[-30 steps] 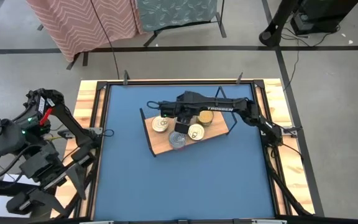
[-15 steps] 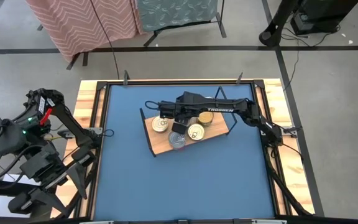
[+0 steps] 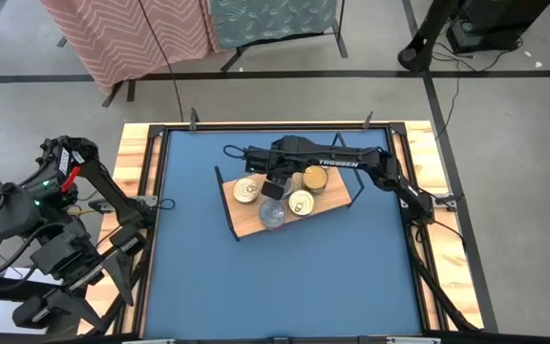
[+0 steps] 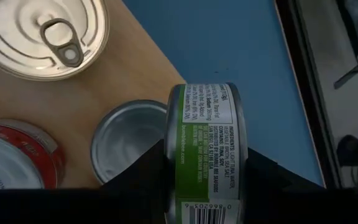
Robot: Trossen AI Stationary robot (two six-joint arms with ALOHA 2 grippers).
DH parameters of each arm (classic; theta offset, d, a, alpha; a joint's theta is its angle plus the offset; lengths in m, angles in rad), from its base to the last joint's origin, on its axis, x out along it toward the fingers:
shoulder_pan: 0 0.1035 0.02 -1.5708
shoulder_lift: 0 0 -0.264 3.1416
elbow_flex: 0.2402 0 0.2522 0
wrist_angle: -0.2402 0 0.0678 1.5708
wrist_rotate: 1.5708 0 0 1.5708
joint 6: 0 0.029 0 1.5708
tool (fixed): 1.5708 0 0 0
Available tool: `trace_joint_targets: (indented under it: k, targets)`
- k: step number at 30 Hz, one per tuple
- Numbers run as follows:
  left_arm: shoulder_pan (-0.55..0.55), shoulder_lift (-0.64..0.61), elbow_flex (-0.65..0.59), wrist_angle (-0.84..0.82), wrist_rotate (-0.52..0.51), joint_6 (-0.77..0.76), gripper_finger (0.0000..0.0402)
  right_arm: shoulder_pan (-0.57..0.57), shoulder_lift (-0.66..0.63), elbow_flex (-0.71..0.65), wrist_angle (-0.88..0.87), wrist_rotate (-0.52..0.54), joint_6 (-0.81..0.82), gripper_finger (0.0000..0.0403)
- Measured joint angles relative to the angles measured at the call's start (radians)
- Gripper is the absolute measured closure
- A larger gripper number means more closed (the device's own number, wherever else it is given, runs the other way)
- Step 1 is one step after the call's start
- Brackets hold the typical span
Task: Stack canned seafood by type on shelf
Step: Stack the green tuna can on top of the green tuna can on the shelf
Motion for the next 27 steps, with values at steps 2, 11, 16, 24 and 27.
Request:
trace_joint_targets:
  k: [2, 11, 16, 24, 27]
  targets:
    - [0.0, 0.0, 0.0, 0.0, 0.0, 0.0, 0.0184, -0.004, 0.0, 0.0, 0.002, -0.005, 0.0, 0.0253]
    - [0.0, 0.0, 0.0, 0.0, 0.0, 0.0, 0.0184, -0.011, -0.001, -0.031, -0.012, -0.072, 0.026, 0.0253]
    - [0.0, 0.0, 0.0, 0.0, 0.0, 0.0, 0.0184, 0.013, -0.001, -0.051, 0.005, 0.0, 0.011, 0.0253]
    - [0.0, 0.0, 0.0, 0.0, 0.0, 0.0, 0.0184, 0.033, -0.001, -0.05, 0.04, 0.053, -0.004, 0.0253]
    - [0.0, 0.0, 0.0, 0.0, 0.0, 0.0, 0.0184, 0.033, -0.001, -0.05, 0.037, 0.058, -0.004, 0.0253]
